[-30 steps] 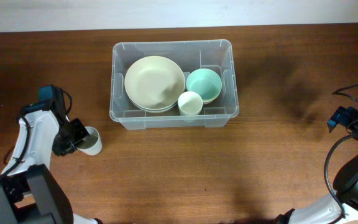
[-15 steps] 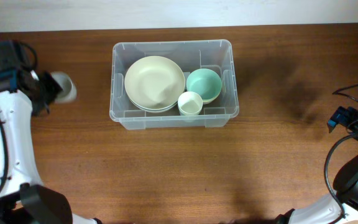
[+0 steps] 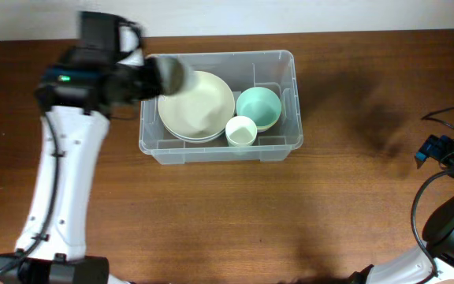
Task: Pack container
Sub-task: 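Carry the grey cup right over the cream cup in the container, then lower the grey cup into the cream cup and open the left gripper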
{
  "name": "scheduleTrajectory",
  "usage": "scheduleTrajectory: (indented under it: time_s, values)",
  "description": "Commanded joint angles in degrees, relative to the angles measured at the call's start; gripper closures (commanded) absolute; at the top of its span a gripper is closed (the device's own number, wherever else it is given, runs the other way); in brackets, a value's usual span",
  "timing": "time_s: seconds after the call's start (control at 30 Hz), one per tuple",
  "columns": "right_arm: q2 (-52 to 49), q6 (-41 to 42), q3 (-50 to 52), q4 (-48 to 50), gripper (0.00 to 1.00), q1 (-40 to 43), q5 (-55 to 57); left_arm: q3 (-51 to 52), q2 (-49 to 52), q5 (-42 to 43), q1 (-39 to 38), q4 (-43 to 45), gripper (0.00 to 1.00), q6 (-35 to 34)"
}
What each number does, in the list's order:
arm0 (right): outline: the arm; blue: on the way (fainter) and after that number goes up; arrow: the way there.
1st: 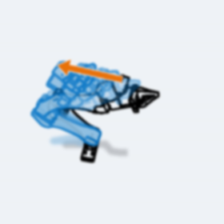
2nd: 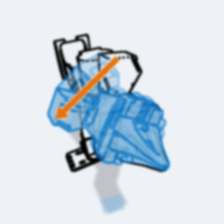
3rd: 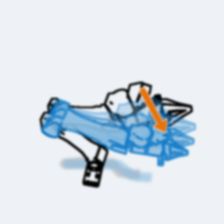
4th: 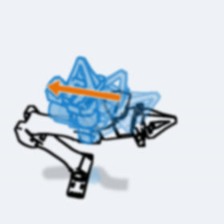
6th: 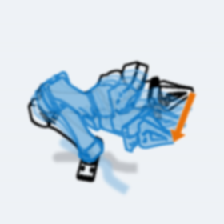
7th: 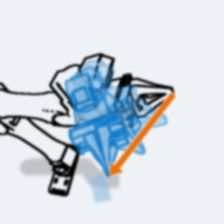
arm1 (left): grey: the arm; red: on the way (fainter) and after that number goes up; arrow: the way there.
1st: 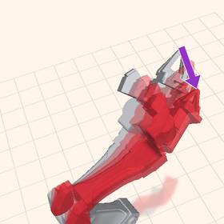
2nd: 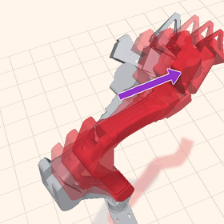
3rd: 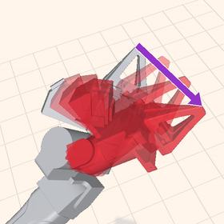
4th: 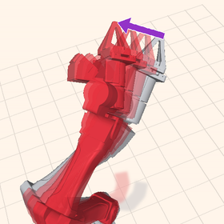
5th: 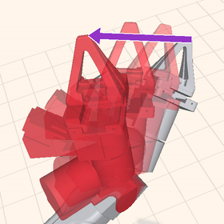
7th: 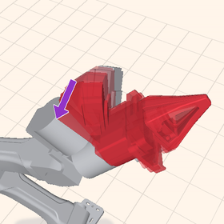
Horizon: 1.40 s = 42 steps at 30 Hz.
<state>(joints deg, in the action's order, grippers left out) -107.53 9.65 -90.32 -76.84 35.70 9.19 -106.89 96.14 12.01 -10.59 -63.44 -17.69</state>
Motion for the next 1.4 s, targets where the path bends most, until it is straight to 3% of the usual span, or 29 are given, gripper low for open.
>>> scheduleTrajectory:
  time_s: [0.0, 0.53, 0.83, 1.0, 1.37]
  values:
    - [1.0, 0.2, -0.7, 0.0, 0.01, 0.3, 0.5, -0.8, 0.4, 0.6, -4.7, -0.9, 0.99, 2.6]
    - [1.0, 0.2, -0.7, 0.0, 0.01, 0.3, 0.5, -0.8, 12.9, 0.7, -16.6, -3.1, 0.99, 2.8]
    - [1.0, 0.2, -0.7, 0.0, 0.01, 0.3, 0.5, -0.8, 15.2, 0.4, -16.8, -3.5, 0.99, 3.3]
    - [1.0, 0.2, -0.7, 0.0, 0.01, 0.3, 0.5, -0.8, 15.5, -6.1, -16.7, -3.6, 0.99, 3.3]
    - [1.0, 0.2, -0.7, 0.0, 0.01, 0.3, 0.5, -0.8, 17.5, -6.0, -16.7, -3.0, 0.99, 3.5]
